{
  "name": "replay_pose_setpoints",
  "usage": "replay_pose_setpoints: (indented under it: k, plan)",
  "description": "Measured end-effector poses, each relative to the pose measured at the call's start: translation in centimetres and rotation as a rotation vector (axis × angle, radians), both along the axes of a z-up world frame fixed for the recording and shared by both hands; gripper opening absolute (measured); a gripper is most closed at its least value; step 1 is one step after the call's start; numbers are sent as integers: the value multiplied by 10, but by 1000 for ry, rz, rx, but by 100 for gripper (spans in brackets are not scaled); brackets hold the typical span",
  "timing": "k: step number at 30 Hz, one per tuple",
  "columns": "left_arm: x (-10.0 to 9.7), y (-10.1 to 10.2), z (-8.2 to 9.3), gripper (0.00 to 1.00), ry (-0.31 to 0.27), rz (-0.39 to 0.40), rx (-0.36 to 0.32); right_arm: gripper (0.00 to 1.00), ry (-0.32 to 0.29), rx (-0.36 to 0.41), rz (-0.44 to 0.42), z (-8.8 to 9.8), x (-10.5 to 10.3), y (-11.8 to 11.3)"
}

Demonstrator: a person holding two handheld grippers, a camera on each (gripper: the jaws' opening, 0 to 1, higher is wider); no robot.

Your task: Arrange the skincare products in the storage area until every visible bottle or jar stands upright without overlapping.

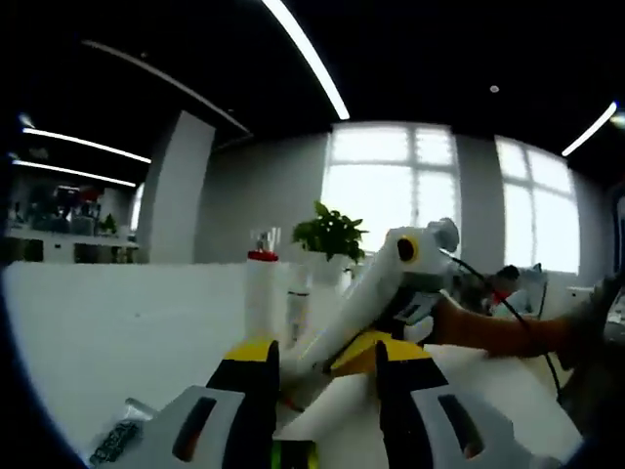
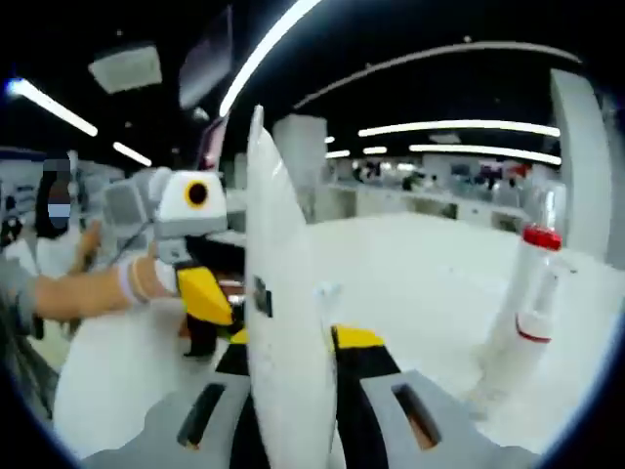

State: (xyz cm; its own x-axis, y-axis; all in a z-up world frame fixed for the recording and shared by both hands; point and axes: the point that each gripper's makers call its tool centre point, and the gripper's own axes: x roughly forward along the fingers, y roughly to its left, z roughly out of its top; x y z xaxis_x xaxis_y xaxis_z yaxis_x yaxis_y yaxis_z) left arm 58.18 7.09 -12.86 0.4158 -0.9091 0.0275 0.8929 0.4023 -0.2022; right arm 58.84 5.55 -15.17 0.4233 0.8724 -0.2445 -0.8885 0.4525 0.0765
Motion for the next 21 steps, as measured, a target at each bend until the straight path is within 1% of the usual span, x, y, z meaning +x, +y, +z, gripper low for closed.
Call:
replay_pose_setpoints:
  k: [1,2,3,5,6,7,9,11,13,14,15,17,19,21]
  plan:
    - [1,4,3,38,0,8,-17,15,-28,25,-9,7,3,-2]
    - [2,8,4,36,-2,19,-20,15,-94,29,-32,14,7,-6]
    - [4,11,5,35,-6,32,-22,15,-109,25,-42,16,7,-8]
    - [7,16,1,32,-11,63,10,15,-99,15,-44,15,6,-8]
    - [9,18,-1,32,-14,79,26,15,-96,2,-46,19,2,-10]
    - [10,18,-13,32,-41,94,116,15,-91,-16,-35,20,-3,-10]
    - [6,12,-17,33,-53,78,145,16,-93,-41,-30,21,-7,-9]
    - [-9,-3,-19,37,-50,8,158,16,-115,-102,-17,21,-11,-11]
    - [-9,-7,-20,41,-49,-4,174,16,-122,-135,-2,19,-13,-12]
    - [-13,-13,-25,42,-91,-16,239,16,-121,-172,40,14,-19,-13]
    - [-14,-15,-28,43,-110,-17,269,16,-117,-188,66,11,-23,-13]
    - [-18,-21,-41,46,-126,-37,339,16,-105,-205,86,8,-27,-13]
    - [-20,-27,-49,46,-122,-53,369,16,-114,-205,98,9,-28,-12]
    - [-19,-30,-52,46,-127,-47,382,16,-121,-226,112,7,-30,-11]
